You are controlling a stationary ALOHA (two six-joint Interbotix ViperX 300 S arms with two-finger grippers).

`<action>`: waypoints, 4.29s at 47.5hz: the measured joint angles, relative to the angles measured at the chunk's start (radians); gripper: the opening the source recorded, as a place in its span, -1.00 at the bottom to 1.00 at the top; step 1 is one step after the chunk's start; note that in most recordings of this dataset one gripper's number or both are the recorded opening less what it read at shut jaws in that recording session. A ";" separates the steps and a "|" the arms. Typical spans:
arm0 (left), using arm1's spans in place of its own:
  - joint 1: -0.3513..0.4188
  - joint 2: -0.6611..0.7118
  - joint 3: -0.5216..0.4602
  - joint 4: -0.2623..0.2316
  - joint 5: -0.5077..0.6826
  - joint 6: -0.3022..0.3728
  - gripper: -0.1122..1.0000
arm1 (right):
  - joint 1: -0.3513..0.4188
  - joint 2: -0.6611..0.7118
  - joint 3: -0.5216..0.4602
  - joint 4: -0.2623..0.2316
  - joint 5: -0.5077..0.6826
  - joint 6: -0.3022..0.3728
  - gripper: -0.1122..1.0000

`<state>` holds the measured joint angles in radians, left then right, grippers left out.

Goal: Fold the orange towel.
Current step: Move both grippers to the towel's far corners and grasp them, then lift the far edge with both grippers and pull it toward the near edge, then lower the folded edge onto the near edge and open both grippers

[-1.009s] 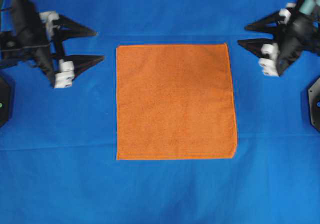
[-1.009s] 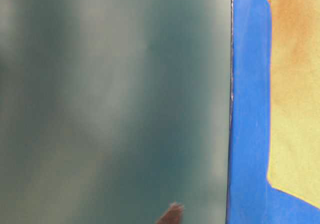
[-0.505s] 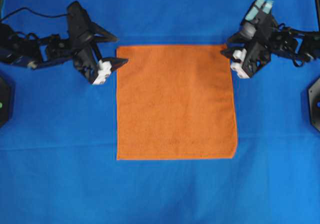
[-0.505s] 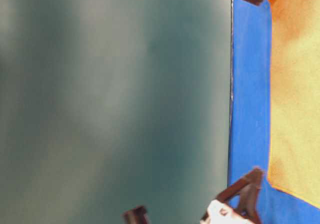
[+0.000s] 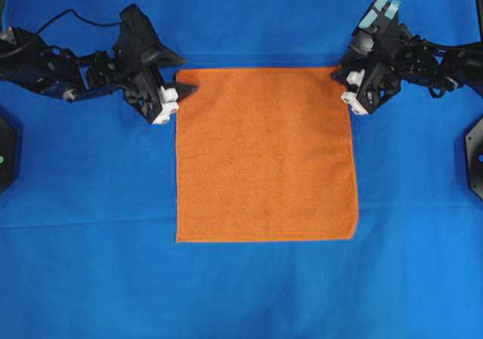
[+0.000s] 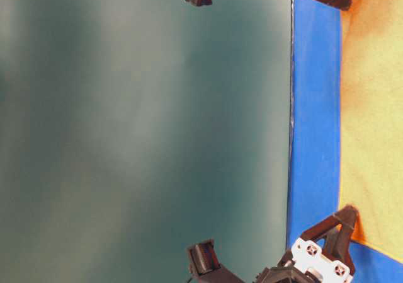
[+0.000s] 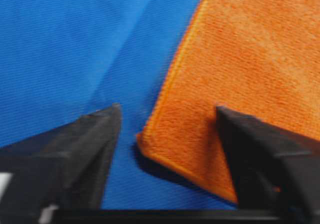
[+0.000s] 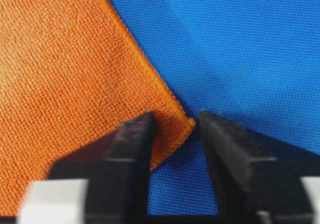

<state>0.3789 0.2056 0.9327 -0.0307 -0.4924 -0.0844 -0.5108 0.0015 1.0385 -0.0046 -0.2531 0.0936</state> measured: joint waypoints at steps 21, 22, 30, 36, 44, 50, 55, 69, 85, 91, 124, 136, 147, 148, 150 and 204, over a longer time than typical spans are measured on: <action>-0.003 0.002 -0.028 0.006 0.084 0.035 -0.75 | 0.002 0.000 0.000 0.000 0.008 0.000 -0.77; -0.003 0.000 -0.028 0.006 0.084 0.038 -0.75 | 0.002 0.000 0.000 0.000 0.009 0.000 -0.77; -0.008 -0.043 -0.018 0.008 0.130 0.067 -0.75 | 0.005 -0.018 0.002 0.008 0.012 0.005 -0.77; -0.009 -0.114 -0.020 0.006 0.178 0.109 -0.75 | 0.014 -0.071 0.003 0.014 0.035 0.005 -0.77; -0.009 -0.186 -0.025 0.008 0.218 0.156 -0.75 | 0.012 -0.132 0.003 0.017 0.075 0.005 -0.77; -0.009 -0.198 -0.028 0.008 0.221 0.170 -0.75 | 0.012 -0.149 0.003 0.029 0.095 0.003 -0.77; -0.009 -0.198 -0.028 0.008 0.224 0.169 -0.75 | 0.012 -0.156 0.008 0.037 0.106 0.005 -0.77; -0.038 -0.229 -0.028 0.006 0.253 0.170 -0.75 | 0.054 -0.221 0.017 0.044 0.170 0.008 -0.77; -0.233 -0.325 0.011 0.006 0.341 0.152 -0.75 | 0.279 -0.399 0.075 0.110 0.272 0.069 -0.77; -0.316 -0.327 0.012 0.005 0.345 0.150 -0.75 | 0.388 -0.420 0.086 0.117 0.304 0.121 -0.77; -0.632 -0.227 -0.054 0.002 0.336 0.012 -0.75 | 0.788 -0.327 0.058 0.121 0.334 0.416 -0.77; -0.640 -0.176 -0.066 0.002 0.348 0.012 -0.75 | 0.825 -0.261 0.025 0.121 0.336 0.451 -0.77; -0.638 -0.175 -0.066 0.002 0.354 0.012 -0.54 | 0.833 -0.242 0.009 0.121 0.334 0.488 -0.76; -0.638 -0.176 -0.066 0.002 0.354 0.011 -0.47 | 0.834 -0.241 0.009 0.121 0.334 0.492 -0.76; -0.638 -0.175 -0.066 0.003 0.356 0.011 -0.34 | 0.838 -0.238 0.006 0.121 0.336 0.505 -0.75; -0.460 -0.324 -0.048 0.005 0.480 0.097 0.24 | 0.511 -0.362 -0.014 -0.225 0.546 0.515 0.26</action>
<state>-0.0813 -0.1181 0.8851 -0.0261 -0.0123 0.0123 0.0000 -0.3605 1.0247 -0.2301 0.2930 0.6090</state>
